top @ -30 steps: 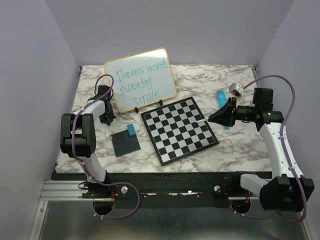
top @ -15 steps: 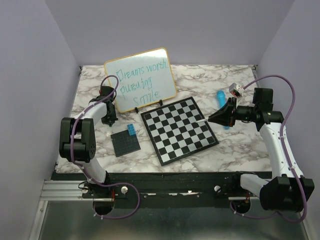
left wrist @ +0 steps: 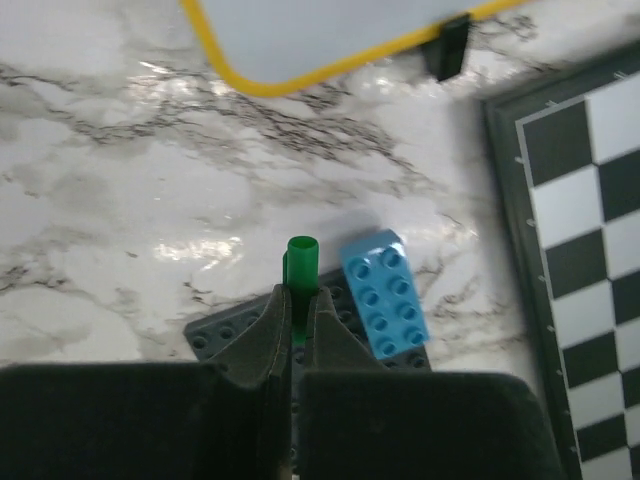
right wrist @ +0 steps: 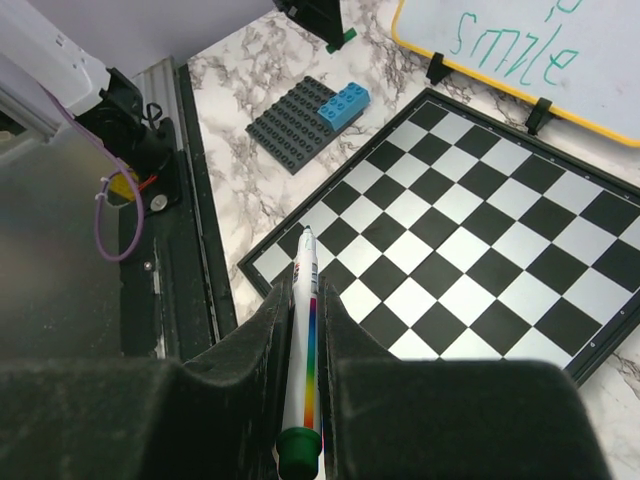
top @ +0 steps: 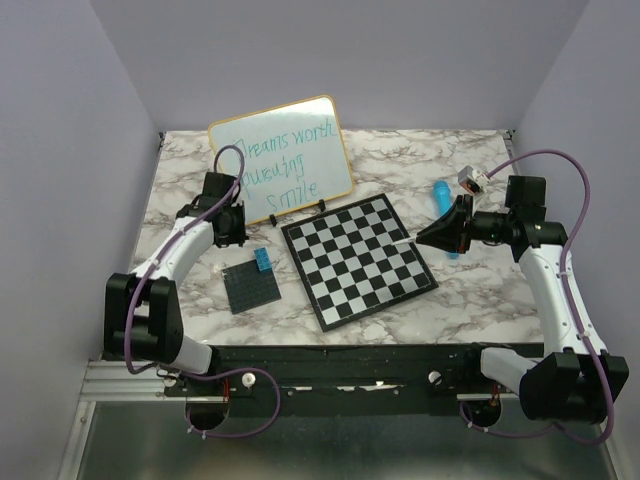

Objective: Write a sentence on the whiteboard
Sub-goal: Insert the pen cap into the whiteboard marker.

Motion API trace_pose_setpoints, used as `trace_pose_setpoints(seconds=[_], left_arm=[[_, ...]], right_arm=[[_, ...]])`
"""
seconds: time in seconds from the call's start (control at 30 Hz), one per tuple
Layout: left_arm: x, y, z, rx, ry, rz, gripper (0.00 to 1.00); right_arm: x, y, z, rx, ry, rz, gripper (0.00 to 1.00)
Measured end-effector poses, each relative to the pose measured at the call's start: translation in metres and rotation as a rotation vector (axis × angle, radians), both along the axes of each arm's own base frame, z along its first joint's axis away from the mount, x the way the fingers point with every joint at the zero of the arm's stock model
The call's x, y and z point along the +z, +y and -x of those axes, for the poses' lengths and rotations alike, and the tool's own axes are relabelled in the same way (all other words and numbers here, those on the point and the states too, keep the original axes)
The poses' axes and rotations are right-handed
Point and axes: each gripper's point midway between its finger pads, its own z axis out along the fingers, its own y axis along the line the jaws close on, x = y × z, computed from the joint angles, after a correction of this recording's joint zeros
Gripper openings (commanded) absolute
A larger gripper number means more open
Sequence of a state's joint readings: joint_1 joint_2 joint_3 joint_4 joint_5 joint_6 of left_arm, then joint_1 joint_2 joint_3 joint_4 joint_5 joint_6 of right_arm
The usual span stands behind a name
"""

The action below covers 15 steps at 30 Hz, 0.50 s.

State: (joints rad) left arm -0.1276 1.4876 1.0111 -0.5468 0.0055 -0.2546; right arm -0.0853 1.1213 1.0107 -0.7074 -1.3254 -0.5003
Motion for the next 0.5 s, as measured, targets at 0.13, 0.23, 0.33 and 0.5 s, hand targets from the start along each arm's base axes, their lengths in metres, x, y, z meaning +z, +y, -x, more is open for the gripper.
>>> trace_pose_setpoints(seconds=[0.13,0.23,0.33,0.5], left_arm=[[0.016,-0.037,0.011,-0.128,-0.056,0.083,0.00],[0.022,-0.072,0.024,-0.261,-0.087,0.135,0.00],[0.029,-0.113,0.037,-0.422,-0.145,0.195,0.00],[0.038,-0.187,0.063,-0.716,-0.280,0.310,0.00]], right_arm=[[-0.001,0.000,-0.001,0.001,0.016,-0.006,0.00],[-0.003,0.003,-0.002,0.010,0.034,-0.012,0.01],[-0.009,0.008,-0.004,0.031,0.067,-0.019,0.01],[-0.029,0.023,-0.003,0.083,0.158,-0.036,0.01]])
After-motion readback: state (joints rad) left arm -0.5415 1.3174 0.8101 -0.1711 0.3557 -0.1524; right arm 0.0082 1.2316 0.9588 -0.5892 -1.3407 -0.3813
